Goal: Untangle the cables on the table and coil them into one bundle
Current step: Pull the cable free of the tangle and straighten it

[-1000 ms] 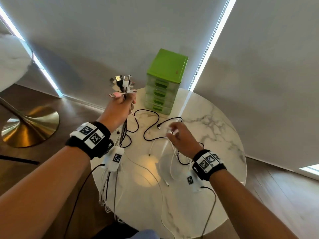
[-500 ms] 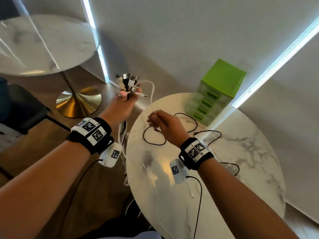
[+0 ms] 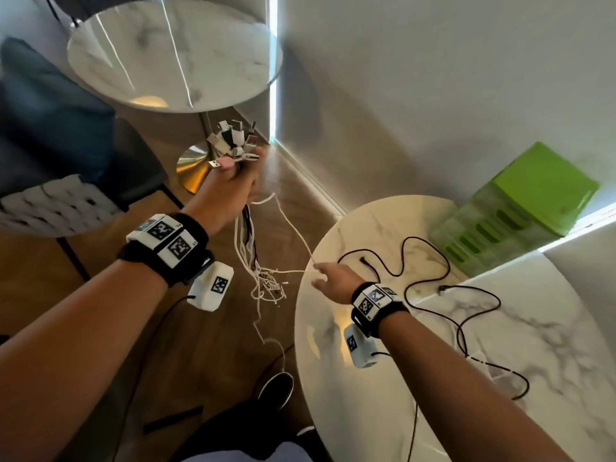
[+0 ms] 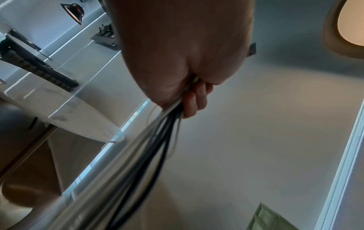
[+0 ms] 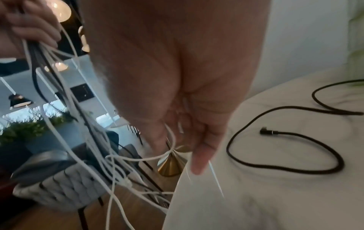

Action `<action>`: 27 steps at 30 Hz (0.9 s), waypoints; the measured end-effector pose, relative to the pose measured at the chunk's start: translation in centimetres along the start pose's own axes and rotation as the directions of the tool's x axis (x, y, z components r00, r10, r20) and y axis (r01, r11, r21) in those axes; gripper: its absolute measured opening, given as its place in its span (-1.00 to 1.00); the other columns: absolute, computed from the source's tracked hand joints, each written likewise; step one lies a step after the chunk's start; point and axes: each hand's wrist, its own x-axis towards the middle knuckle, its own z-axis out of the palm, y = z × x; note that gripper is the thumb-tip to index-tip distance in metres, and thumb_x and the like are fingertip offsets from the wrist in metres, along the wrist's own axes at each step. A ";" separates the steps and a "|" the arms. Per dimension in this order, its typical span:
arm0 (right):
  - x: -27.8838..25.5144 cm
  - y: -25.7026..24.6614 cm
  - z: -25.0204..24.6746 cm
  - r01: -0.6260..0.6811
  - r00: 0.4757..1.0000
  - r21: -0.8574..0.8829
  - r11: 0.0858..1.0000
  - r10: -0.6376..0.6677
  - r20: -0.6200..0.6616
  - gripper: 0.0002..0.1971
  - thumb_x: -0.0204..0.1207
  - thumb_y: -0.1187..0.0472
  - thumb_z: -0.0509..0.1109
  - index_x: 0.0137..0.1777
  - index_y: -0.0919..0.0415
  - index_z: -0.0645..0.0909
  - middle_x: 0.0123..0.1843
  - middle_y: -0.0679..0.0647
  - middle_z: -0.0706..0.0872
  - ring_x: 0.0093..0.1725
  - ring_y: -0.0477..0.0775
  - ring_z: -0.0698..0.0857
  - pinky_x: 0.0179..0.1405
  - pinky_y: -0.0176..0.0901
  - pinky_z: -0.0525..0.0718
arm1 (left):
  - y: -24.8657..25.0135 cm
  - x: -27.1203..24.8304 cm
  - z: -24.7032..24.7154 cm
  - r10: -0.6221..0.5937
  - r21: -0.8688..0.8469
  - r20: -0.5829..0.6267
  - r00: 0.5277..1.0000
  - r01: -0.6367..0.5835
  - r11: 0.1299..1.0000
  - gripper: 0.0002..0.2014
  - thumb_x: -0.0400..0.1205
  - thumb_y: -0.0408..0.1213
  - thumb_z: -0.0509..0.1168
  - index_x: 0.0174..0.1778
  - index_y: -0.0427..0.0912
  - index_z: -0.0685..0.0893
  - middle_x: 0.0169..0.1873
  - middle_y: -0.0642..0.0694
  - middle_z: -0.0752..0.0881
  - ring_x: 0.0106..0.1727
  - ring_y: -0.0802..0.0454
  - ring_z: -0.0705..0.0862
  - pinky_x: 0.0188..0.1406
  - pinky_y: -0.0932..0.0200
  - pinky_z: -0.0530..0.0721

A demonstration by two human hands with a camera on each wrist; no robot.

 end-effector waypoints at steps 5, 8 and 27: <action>0.8 -3.7 -0.2 0.234 0.939 0.172 0.957 -0.177 -0.294 -0.15 0.62 0.07 0.48 0.78 0.18 0.08 0.79 0.21 0.10 0.77 0.15 0.12 0.73 -0.09 0.13 | -2.0 -0.6 -0.8 -0.006 -0.033 0.096 0.995 0.010 0.999 -0.50 0.82 0.13 0.09 -0.21 -0.25 0.37 -0.36 -0.39 0.22 -0.48 0.01 0.29 -0.41 0.00 0.26; 0.6 -7.8 -2.4 0.452 0.825 0.124 0.883 -0.362 -0.433 -0.22 0.60 0.12 0.50 0.74 0.10 0.19 0.71 0.15 0.30 0.55 0.10 0.48 0.57 -0.12 0.44 | -2.9 -0.4 -0.6 -0.034 -0.074 0.168 0.985 0.047 0.996 -0.62 0.83 0.07 0.08 -0.20 -0.10 0.37 -0.39 -0.11 0.29 -0.47 0.06 0.34 -0.41 0.11 0.32; 3.7 -6.2 -2.6 0.060 0.998 -0.131 0.990 -0.056 0.029 -0.69 0.77 0.04 0.21 0.26 0.23 0.65 0.26 0.26 0.75 0.26 0.31 0.71 0.25 0.07 0.66 | -3.2 -0.2 -5.7 -0.080 -0.107 -0.094 0.992 0.070 0.992 -0.68 0.85 -0.01 0.07 -0.21 -0.02 0.36 -0.46 0.04 0.29 -0.52 0.17 0.25 -0.54 0.30 0.27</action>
